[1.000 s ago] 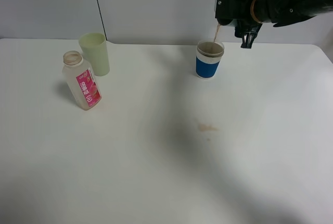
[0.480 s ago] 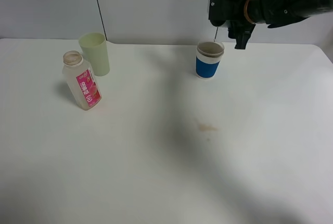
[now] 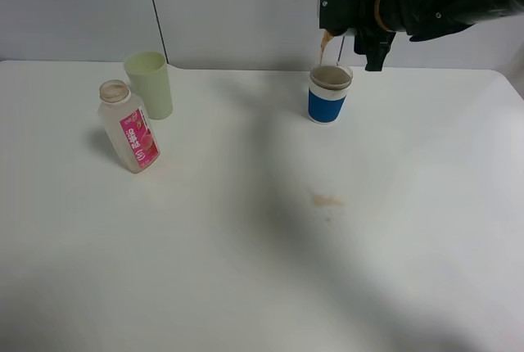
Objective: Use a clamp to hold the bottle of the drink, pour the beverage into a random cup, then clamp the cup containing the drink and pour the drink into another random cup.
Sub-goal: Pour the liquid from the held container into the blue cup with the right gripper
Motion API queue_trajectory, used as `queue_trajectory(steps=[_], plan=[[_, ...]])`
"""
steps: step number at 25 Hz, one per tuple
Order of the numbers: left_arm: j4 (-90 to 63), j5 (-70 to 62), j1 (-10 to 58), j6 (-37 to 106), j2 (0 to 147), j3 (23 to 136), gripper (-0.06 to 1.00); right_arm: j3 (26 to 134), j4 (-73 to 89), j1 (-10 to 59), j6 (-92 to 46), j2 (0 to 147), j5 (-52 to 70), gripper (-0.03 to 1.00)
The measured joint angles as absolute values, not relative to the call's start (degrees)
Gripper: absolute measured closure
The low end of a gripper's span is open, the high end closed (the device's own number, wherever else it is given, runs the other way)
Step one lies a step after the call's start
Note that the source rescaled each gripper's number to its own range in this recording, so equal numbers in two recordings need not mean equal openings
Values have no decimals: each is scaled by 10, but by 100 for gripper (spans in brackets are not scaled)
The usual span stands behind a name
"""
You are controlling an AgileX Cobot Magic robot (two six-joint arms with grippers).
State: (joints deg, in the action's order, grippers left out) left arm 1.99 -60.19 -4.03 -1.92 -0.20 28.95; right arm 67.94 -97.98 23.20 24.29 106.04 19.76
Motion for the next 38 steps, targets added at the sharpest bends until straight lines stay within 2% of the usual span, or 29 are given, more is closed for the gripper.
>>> queue_trajectory(steps=[38], plan=[[20, -602, -40, -19, -2, 290, -6, 679, -979, 236, 82, 1060, 269, 97]])
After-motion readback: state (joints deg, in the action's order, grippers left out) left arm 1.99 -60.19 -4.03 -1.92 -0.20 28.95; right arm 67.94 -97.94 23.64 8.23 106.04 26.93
